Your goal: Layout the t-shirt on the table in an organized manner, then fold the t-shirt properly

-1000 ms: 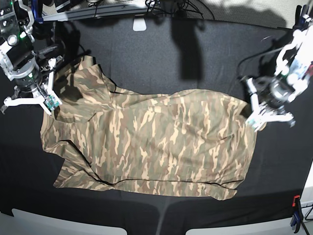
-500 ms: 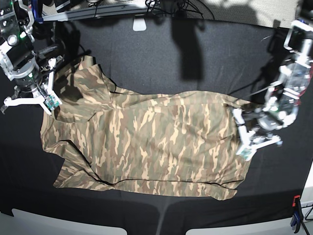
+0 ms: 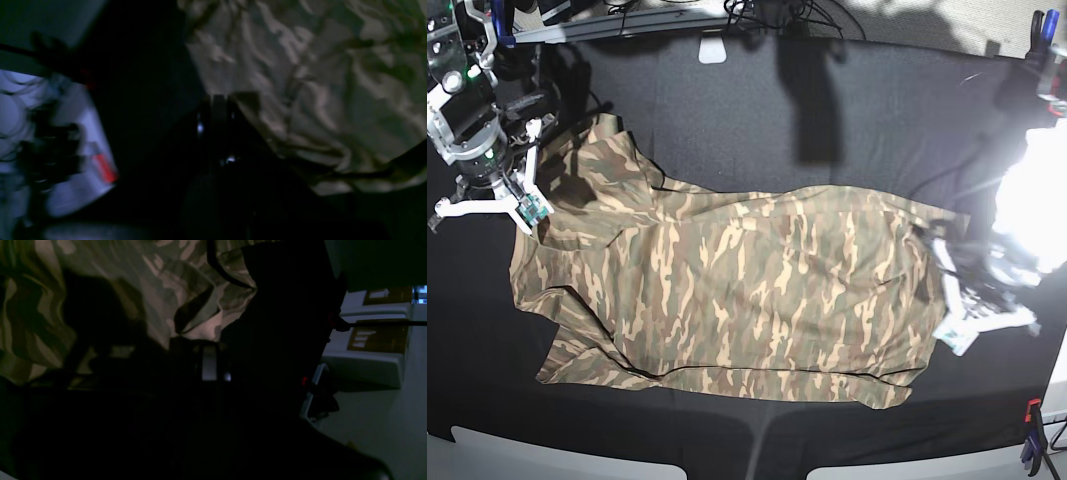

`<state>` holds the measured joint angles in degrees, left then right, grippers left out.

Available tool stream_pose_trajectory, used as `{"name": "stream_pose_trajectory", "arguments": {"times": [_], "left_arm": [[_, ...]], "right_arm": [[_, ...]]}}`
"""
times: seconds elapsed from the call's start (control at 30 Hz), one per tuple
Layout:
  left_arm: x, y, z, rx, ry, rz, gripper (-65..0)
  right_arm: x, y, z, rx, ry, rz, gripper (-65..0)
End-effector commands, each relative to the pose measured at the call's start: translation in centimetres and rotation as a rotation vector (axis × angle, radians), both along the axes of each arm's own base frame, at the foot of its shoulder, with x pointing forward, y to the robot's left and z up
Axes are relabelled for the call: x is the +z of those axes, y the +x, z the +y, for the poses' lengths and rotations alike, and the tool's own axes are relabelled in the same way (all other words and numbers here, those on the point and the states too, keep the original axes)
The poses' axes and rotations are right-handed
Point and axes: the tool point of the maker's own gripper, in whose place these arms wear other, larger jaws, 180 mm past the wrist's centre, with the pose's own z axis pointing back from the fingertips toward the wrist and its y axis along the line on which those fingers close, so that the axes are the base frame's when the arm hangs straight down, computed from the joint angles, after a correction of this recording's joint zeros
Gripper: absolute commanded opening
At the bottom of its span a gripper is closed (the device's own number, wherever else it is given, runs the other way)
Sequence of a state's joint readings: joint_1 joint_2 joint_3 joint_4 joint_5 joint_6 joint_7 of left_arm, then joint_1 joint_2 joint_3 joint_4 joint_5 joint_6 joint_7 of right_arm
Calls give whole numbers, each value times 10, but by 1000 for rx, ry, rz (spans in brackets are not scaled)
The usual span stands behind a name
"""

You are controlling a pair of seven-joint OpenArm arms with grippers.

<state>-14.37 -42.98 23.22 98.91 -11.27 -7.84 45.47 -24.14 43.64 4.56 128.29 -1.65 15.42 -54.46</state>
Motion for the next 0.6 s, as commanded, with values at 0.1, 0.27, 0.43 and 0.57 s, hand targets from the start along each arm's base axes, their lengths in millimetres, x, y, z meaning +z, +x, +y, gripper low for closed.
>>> {"name": "stream_pose_trajectory", "arguments": {"times": [0.1, 0.27, 0.43, 0.57], "left_arm": [[-29, -14, 36, 72, 70, 68, -650], [-71, -24, 40, 131, -20, 137, -650], [-87, -24, 8, 121, -134, 161, -650], [-103, -31, -15, 90, -184, 217, -650]], "right_arm": [[11, 5, -2, 8, -21, -37, -650], [11, 5, -1, 8, -19, -38, -650], [11, 5, -1, 7, -19, -37, -650], [11, 5, -1, 7, -19, -37, -650]]}}
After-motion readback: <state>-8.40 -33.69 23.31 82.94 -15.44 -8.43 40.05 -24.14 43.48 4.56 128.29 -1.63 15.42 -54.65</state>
